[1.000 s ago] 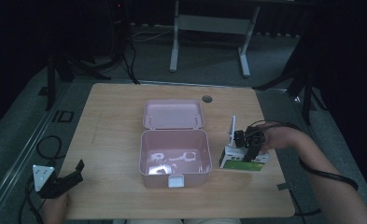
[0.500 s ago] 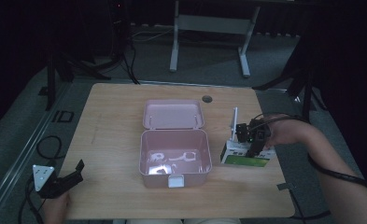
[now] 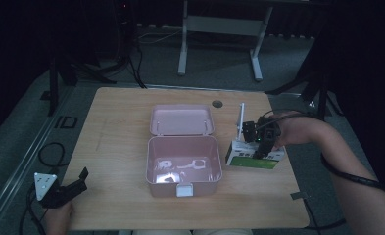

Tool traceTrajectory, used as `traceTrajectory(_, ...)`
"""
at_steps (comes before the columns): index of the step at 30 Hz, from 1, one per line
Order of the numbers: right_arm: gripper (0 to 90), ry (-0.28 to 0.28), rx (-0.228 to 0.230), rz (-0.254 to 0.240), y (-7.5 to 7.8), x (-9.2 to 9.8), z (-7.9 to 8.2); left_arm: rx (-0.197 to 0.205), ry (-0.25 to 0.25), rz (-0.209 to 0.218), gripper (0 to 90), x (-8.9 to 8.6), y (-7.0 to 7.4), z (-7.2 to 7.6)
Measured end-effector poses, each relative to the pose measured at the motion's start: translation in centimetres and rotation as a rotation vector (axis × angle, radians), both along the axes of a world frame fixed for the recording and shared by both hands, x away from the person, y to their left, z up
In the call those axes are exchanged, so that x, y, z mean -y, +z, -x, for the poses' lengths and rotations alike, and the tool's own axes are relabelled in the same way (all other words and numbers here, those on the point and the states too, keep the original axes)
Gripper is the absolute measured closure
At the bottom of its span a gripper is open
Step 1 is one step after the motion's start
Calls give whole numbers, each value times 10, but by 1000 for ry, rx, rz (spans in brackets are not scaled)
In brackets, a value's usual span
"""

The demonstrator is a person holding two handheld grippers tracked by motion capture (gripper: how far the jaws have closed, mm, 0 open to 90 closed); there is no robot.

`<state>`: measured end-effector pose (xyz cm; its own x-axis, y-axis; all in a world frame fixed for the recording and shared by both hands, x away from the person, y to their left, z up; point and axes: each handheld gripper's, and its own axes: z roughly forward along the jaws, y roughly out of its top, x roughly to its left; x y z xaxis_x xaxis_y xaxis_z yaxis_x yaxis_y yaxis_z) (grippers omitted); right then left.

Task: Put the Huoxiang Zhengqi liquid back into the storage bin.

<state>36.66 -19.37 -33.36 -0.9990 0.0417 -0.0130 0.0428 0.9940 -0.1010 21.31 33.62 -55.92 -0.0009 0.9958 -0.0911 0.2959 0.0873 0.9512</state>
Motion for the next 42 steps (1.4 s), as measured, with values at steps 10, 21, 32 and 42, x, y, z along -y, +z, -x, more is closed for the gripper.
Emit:
traceTrajectory(10,624,15,-2,-4,10,-24,0,-4,-2,-3,16,0,0,0)
traceTrajectory(21,623,46,-1,7,13,-52,3,0,-1,3,16,0,0,0)
traceTrajectory(32,623,80,-12,10,11,-80,6,-2,-2,7,16,-1,0,0)
traceTrajectory(42,623,115,-22,7,11,-107,8,-2,-3,10,16,-2,0,0)
